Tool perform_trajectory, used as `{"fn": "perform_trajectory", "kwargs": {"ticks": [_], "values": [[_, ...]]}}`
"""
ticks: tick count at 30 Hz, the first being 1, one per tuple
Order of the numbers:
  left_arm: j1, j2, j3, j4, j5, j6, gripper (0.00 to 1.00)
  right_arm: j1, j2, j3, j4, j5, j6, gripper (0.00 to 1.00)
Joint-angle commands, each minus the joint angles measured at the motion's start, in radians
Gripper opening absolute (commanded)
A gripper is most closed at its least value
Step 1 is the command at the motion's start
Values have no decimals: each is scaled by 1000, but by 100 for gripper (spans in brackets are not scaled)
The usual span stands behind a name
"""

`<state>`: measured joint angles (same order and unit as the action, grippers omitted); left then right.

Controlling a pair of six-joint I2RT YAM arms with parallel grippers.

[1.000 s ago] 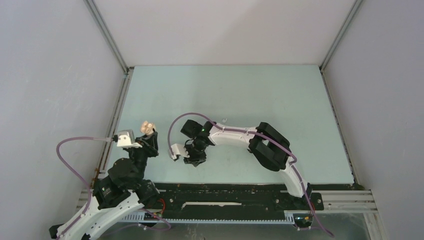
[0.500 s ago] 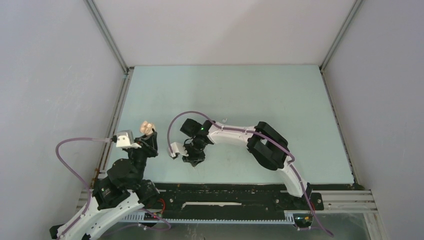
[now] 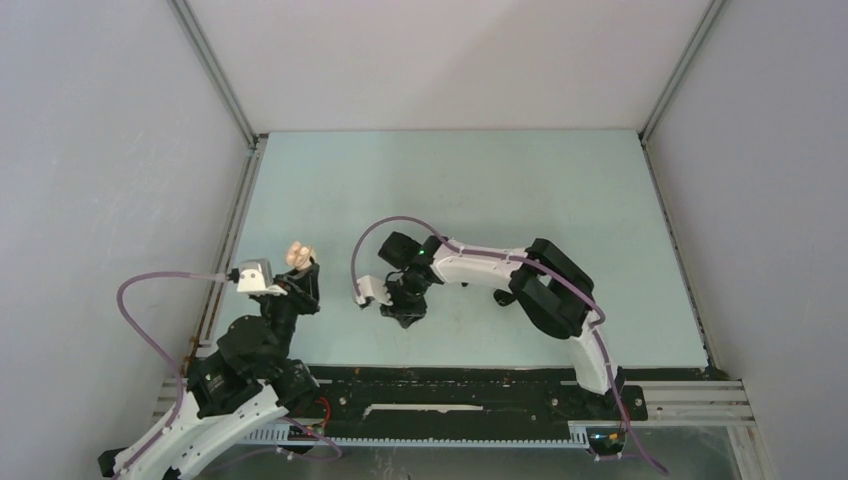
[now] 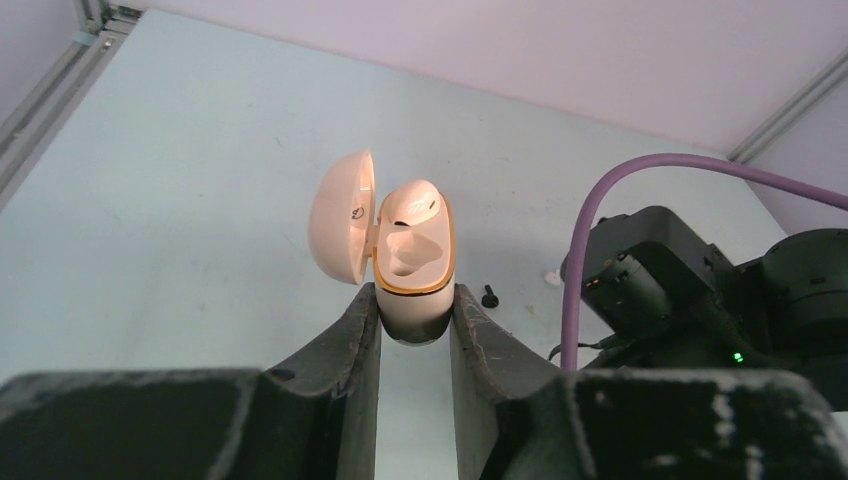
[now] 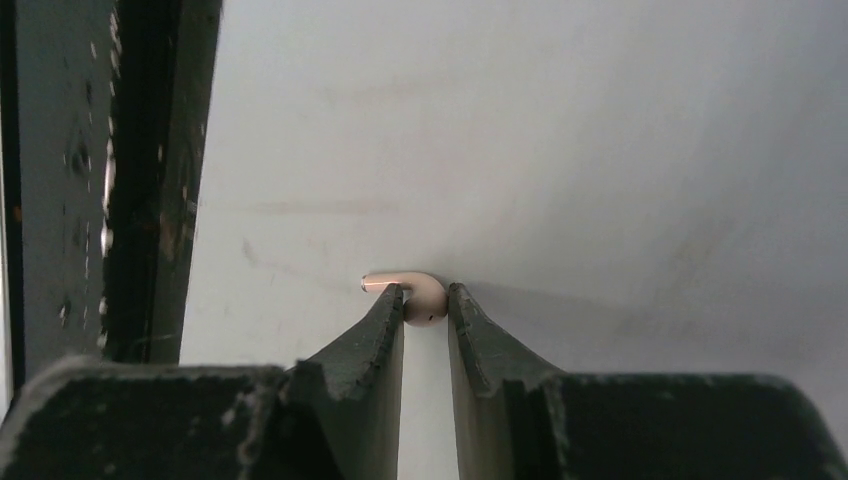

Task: Insert the wireless bluetooth earbuds into the charging case
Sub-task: Pick up the right earbud from the center of the board, then insert the right earbud into the right side groove of the charging case.

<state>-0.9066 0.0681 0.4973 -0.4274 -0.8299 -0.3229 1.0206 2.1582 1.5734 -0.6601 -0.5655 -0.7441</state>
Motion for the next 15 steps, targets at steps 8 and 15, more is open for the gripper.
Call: {"fn": "perform_trajectory", "kwargs": {"ticks": [8, 15], "values": [[8, 246, -97, 313, 283, -22, 0, -130, -606, -314, -55, 133, 181, 0], [9, 488, -141, 637, 536, 26, 0, -141, -939, -319, -22, 244, 163, 0]]}}
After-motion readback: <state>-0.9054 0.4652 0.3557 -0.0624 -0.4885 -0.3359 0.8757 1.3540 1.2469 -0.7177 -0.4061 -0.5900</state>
